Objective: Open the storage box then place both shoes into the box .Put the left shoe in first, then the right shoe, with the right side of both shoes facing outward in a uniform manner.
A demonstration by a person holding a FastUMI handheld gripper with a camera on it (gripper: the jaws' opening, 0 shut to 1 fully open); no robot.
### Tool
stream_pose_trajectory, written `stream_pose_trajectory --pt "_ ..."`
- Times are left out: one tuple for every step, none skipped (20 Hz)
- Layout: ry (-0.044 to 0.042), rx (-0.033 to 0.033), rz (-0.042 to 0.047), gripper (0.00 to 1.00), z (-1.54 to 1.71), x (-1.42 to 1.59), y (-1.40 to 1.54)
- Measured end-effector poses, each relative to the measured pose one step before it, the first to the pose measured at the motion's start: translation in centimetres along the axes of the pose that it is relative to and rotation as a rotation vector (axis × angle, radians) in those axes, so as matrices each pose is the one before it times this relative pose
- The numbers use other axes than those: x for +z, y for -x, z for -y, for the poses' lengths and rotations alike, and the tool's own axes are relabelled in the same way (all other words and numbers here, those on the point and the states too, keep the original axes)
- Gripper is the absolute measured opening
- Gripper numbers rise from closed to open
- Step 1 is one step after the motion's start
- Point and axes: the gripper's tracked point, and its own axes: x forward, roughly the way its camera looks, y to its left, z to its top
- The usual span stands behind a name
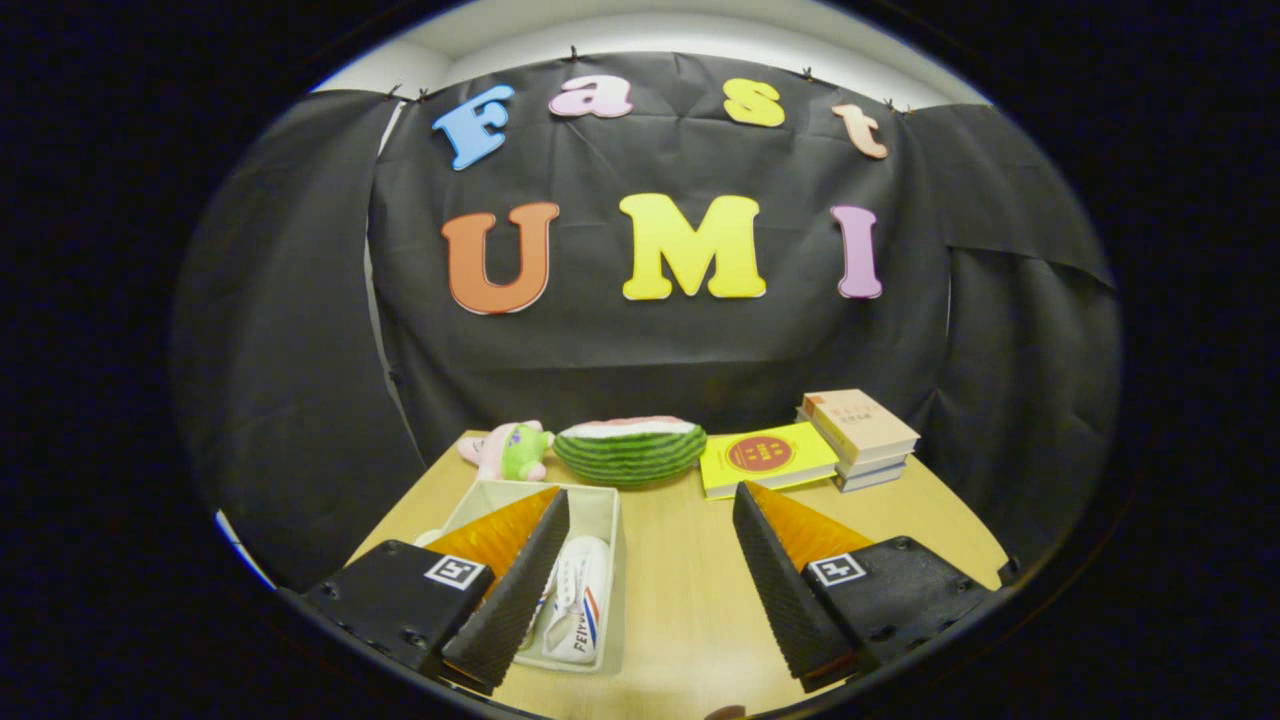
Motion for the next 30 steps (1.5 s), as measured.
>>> stream_pose_trajectory --pt "-0.00019 0.00578 0.02759 1.00 -0.131 0.733 0.927" --pt "0.00050 0.00031 0.03617 1.00 0.069 0.744 1.049" --pt "0.00050 -0.00504 0.04103 1.00 0.137 1.006 1.083" --pt "0.00140 -0.00887 0.04284 1.00 0.117 1.021 1.011" --pt "0.01033 -0.00636 0.03141 1.00 0.137 0.937 1.068" --pt "0.00357 -0.00178 0.01885 1.00 0.035 0.569 1.174" --pt "-0.00057 0.00120 0.02892 1.00 -0.134 1.012 1.257" --pt "0.01199 0.00008 0.02471 1.00 -0.057 1.062 1.033" --pt "0.01292 -0.00683 0.03009 1.00 0.082 0.961 1.044" --pt "0.01647 -0.00549 0.01271 1.00 0.212 0.433 1.001" --pt "0.00870 -0.00080 0.00710 1.00 -0.210 0.376 0.935" --pt "0.00195 0.01153 0.00718 1.00 -0.380 0.192 0.944" --pt "-0.00316 0.00257 0.00761 1.00 -0.169 0.214 0.699" --pt "-0.01563 -0.00319 0.00943 1.00 0.874 0.862 0.619" --pt "-0.00825 0.00705 -0.00806 1.00 0.058 0.032 0.684" --pt "-0.01697 0.00641 -0.00832 1.00 0.015 -0.099 0.537" --pt "-0.00329 0.00915 -0.00744 1.00 0.023 -0.009 0.485" --pt "0.00457 -0.00442 0.00184 1.00 0.394 0.330 0.259" --pt "0.00939 -0.01554 0.00756 1.00 0.696 0.336 0.177" --pt "0.00770 -0.01286 0.00250 1.00 0.489 -0.054 0.149" --pt "-0.00237 -0.01077 0.00075 1.00 0.438 0.036 0.154" --pt "-0.00939 -0.00690 0.00426 1.00 0.287 0.019 0.133" --pt "-0.00545 -0.00074 0.00025 1.00 0.227 0.063 0.073" --pt "-0.00595 -0.00786 0.00165 1.00 0.580 0.155 0.156" --pt "-0.00622 -0.00739 -0.00035 1.00 0.518 0.052 0.113" --pt "-0.00719 0.00045 0.00596 1.00 0.177 0.230 0.007" --pt "-0.00137 0.00100 0.00512 1.00 0.169 0.257 0.140" --pt "0.00322 -0.00435 0.00177 1.00 0.347 0.128 0.095" --pt "0.00057 -0.00034 0.00009 1.00 0.177 0.078 0.192" --pt "-0.00021 -0.00022 -0.00330 1.00 0.068 -0.020 0.023"
